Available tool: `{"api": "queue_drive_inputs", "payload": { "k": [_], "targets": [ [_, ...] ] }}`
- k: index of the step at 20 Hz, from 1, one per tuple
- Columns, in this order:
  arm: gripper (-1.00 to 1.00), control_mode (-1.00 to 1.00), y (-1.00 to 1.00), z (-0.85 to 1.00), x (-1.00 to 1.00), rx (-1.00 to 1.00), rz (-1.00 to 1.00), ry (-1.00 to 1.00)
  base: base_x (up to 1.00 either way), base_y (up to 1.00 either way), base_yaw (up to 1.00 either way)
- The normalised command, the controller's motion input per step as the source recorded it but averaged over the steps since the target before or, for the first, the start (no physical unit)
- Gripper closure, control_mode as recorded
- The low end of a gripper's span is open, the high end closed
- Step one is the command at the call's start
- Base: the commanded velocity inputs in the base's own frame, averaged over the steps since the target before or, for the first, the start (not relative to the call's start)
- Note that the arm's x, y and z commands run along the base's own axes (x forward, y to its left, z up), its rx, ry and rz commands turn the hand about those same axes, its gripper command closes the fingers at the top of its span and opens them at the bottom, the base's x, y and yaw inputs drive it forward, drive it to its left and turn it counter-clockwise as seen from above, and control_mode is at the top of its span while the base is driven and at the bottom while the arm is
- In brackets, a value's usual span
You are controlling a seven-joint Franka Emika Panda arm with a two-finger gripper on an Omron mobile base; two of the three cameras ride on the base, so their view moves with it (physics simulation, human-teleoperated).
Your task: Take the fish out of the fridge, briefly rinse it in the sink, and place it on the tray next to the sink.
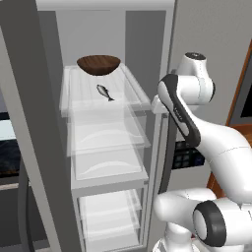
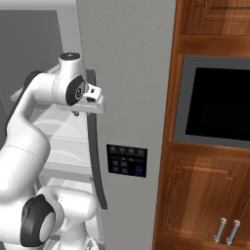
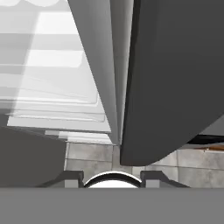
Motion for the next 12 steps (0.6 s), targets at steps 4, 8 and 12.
{"api": "queue_drive_inputs", "payload": {
  "k": [4, 8, 12],
  "targets": [
    [-1.0, -1.0, -0.03, 0.0, -0.09, 0.01, 0.0, 0.0, 0.0, 0.0, 0.0],
    [-1.0, -1.0, 0.0, 0.0, -0.4, 0.0, 0.0, -0.06, 0.0, 0.0, 0.0],
    [-1.0, -1.0, 0.0, 0.0, -1.0, 0.0, 0.0, -0.35, 0.0, 0.0, 0.0]
  ]
}}
